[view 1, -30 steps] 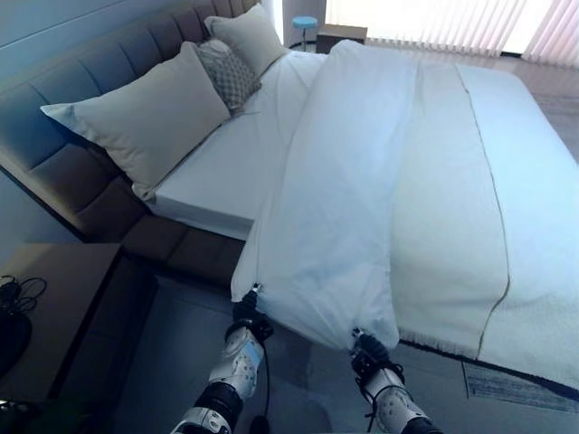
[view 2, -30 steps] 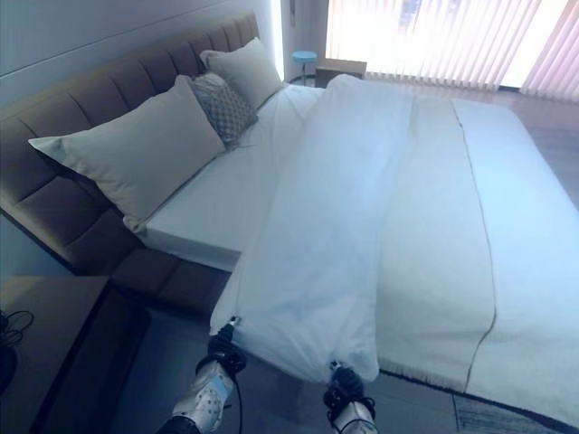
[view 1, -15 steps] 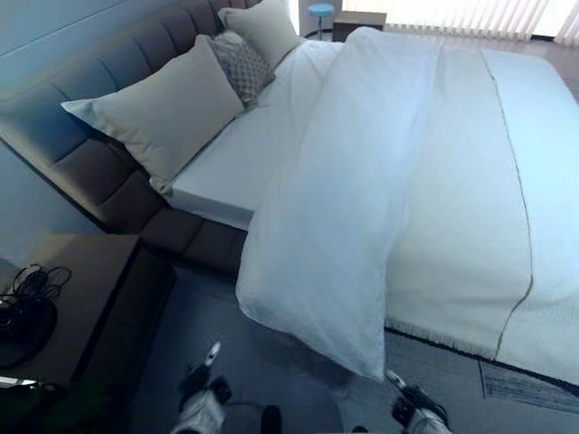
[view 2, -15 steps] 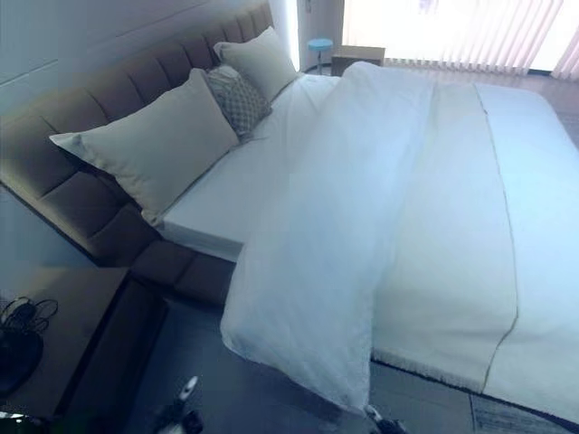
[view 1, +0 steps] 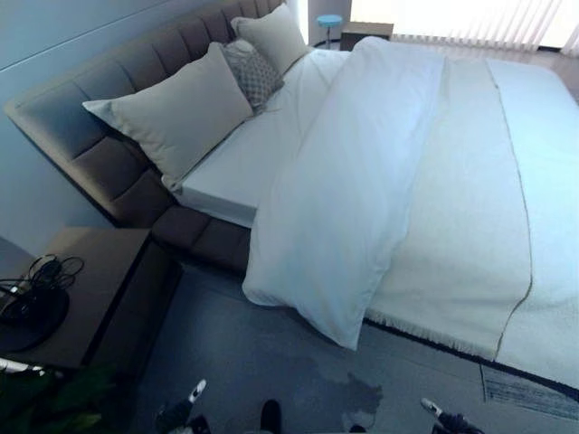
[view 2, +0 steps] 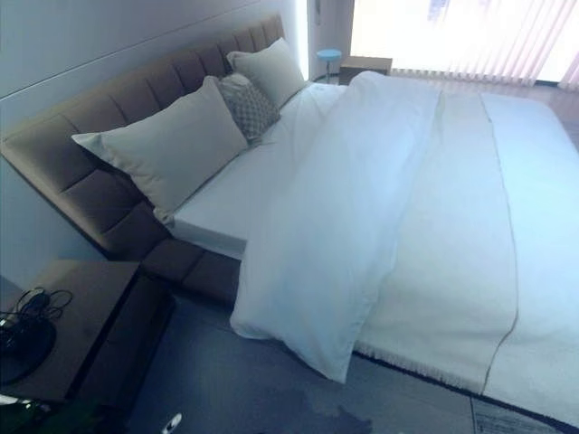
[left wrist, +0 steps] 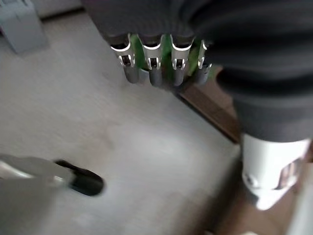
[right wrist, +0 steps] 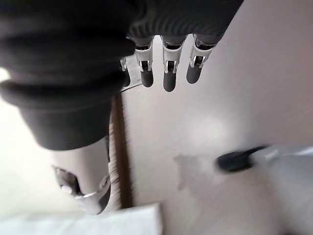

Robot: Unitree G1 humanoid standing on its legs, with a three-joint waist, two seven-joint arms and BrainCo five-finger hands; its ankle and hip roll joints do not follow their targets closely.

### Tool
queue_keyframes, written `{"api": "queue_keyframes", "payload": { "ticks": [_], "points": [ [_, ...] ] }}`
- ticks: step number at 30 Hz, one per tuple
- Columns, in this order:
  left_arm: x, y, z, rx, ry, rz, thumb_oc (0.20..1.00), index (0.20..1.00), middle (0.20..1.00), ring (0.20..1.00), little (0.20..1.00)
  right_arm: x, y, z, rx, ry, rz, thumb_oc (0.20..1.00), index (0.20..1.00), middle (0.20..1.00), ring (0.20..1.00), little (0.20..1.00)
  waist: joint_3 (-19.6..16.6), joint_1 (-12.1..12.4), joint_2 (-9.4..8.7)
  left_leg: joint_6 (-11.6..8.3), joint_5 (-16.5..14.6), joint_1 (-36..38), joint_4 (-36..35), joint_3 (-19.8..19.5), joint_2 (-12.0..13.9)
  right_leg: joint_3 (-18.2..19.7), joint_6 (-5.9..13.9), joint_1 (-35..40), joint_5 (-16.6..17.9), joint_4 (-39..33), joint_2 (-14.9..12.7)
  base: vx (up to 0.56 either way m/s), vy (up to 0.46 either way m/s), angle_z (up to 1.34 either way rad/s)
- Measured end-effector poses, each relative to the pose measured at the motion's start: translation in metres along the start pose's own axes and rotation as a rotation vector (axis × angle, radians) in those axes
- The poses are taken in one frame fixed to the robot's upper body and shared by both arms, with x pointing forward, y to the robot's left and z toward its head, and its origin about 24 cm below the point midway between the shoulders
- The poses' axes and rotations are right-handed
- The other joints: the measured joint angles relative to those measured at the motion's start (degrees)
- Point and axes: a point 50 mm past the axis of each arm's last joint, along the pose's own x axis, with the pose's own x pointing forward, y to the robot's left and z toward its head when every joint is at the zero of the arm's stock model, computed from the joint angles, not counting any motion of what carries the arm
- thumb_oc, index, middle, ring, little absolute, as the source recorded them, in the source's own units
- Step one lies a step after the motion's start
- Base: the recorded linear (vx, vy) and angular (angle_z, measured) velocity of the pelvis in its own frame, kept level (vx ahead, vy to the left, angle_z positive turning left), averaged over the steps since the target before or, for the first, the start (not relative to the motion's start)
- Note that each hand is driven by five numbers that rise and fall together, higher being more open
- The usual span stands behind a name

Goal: Make the bed

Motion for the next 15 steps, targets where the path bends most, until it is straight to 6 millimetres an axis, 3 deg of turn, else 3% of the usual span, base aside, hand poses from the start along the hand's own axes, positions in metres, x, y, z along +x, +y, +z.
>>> {"api": "queue_keyframes", "payload": {
  "ticks": [1, 2, 3, 4, 5, 6, 8, 9, 10, 11, 13, 15],
  "points": [
    [-0.003, -0.012, 0.017, -0.044, -0.071, -0.076, 1.0, 1.0, 1.0, 1.0, 1.0, -0.002, 0.009, 0.024, 0.014, -0.103, 0.069, 1.0, 1.0, 1.0, 1.0, 1.0, 0.9, -0.3, -0.65, -1.2, -0.5, -2.3, 0.3, 0.2, -0.6, 1.0, -0.21, -1.7, 0.1, 1.0, -0.7, 0.12, 0.074, -0.25],
    [-0.004, -0.017, 0.024, -0.049, -0.1, -0.111, 1.0, 1.0, 1.0, 1.0, 1.0, -0.003, 0.014, 0.036, 0.003, -0.148, 0.106, 1.0, 1.0, 1.0, 1.0, 1.0, 0.8, 0.1, -0.56, -1.11, -0.9, -2.4, -0.8, 0.9, -1.3, 1.4, -0.24, -3.3, 0.1, 1.7, -1.1, 0.13, 0.088, -0.41],
    [-0.004, -0.029, 0.04, -0.05, -0.142, -0.193, 1.0, 1.0, 1.0, 1.0, 1.0, -0.005, 0.025, 0.064, -0.03, -0.24, 0.183, 1.0, 1.0, 1.0, 1.0, 1.0, 1.2, 0.4, 0.05, -1.14, -0.9, -3.4, -3.6, 1.8, -1.3, 1.5, -0.33, -4.2, 0.3, 1.8, -1.4, 0.09, 0.064, -0.3],
    [-0.003, -0.037, 0.051, -0.036, -0.167, -0.244, 1.0, 1.0, 1.0, 1.0, 1.0, -0.005, 0.028, 0.077, -0.057, -0.279, 0.216, 1.0, 1.0, 1.0, 1.0, 1.0, 1.3, 0.3, 0.07, -1.07, -0.9, -4.0, -4.8, 2.8, -1.6, 1.4, 0.08, -4.6, 0.8, 1.6, -1.4, 0.15, 0.132, -0.2],
    [-0.004, -0.05, 0.067, -0.039, -0.213, -0.31, 1.0, 1.0, 1.0, 1.0, 1.0, -0.005, 0.027, 0.094, -0.081, -0.323, 0.239, 1.0, 1.0, 1.0, 1.0, 1.0, 1.2, 0.8, 2.02, 0.08, -0.5, -3.1, -7.1, 3.6, -0.6, 1.3, 1.73, -4.8, 1.7, 1.5, 0.2, 0.17, 0.158, -0.15],
    [-0.005, -0.058, 0.08, -0.047, -0.242, -0.35, 1.0, 1.0, 1.0, 1.0, 1.0, -0.006, 0.034, 0.104, -0.08, -0.344, 0.257, 1.0, 1.0, 1.0, 1.0, 1.0, 1.7, 1.1, 1.68, 3.03, 1.4, -2.9, -7.3, 3.4, -0.1, 1.9, 1.68, -4.6, 1.5, 1.3, 0.3, 0.21, 0.231, -0.42],
    [-0.012, -0.071, 0.119, 0.004, -0.358, -0.476, 1.0, 1.0, 1.0, 1.0, 1.0, -0.017, 0.061, 0.13, -0.146, -0.422, 0.374, 1.0, 1.0, 1.0, 1.0, 1.0, 3.2, 2.2, -1.07, 4.54, 1.7, -2.8, -7.9, 6.2, -0.4, 2.4, 2.43, -5.4, 2.3, 0.8, -0.4, 0.1, 0.228, -0.4],
    [-0.016, -0.083, 0.146, 0.006, -0.421, -0.536, 1.0, 1.0, 1.0, 1.0, 1.0, -0.029, 0.082, 0.152, -0.15, -0.498, 0.462, 1.0, 1.0, 1.0, 1.0, 1.0, 4.0, 2.5, -2.33, 5.94, 2.2, -3.0, -8.1, 7.5, -0.6, 2.9, 2.89, -6.1, 3.2, 0.6, -0.9, 0.07, 0.254, -0.27],
    [-0.019, -0.09, 0.159, 0.025, -0.451, -0.566, 1.0, 1.0, 1.0, 1.0, 1.0, -0.037, 0.094, 0.165, -0.158, -0.539, 0.509, 1.0, 1.0, 1.0, 1.0, 1.0, 4.6, 2.7, -2.62, 6.28, 2.2, -3.4, -7.7, 8.2, -0.6, 3.1, 3.14, -6.7, 3.5, 1.0, -1.1, 0.1, 0.262, -0.36],
    [-0.029, -0.105, 0.185, 0.059, -0.52, -0.641, 1.0, 1.0, 1.0, 1.0, 1.0, -0.055, 0.117, 0.19, -0.159, -0.624, 0.6, 1.0, 1.0, 1.0, 1.0, 1.0, 5.1, 2.7, -2.84, 6.81, 2.3, -4.2, -7.7, 9.0, -1.4, 3.0, 3.61, -7.9, 3.9, 1.3, -1.4, 0.07, 0.249, -0.29],
    [-0.039, -0.12, 0.205, 0.038, -0.562, -0.702, 1.0, 1.0, 1.0, 1.0, 1.0, -0.073, 0.141, 0.209, -0.166, -0.682, 0.682, 1.0, 1.0, 1.0, 1.0, 1.0, 6.2, 2.9, -2.82, 7.73, 1.7, -4.3, -6.7, 10.2, -1.5, 3.0, 4.17, -9.6, 3.8, 4.1, -1.8, 0.04, 0.237, -0.37],
    [-0.06, -0.144, 0.241, 0.027, -0.637, -0.801, 1.0, 1.0, 1.0, 1.0, 1.0, -0.101, 0.169, 0.24, -0.194, -0.776, 0.778, 1.0, 1.0, 1.0, 1.0, 1.0, 8.1, 2.5, -2.62, 8.4, 0.4, -5.8, -5.0, 11.0, -2.0, 2.7, 4.63, -13.8, 3.2, 10.0, -2.5, 0.05, 0.233, -0.3]
  ]
}}
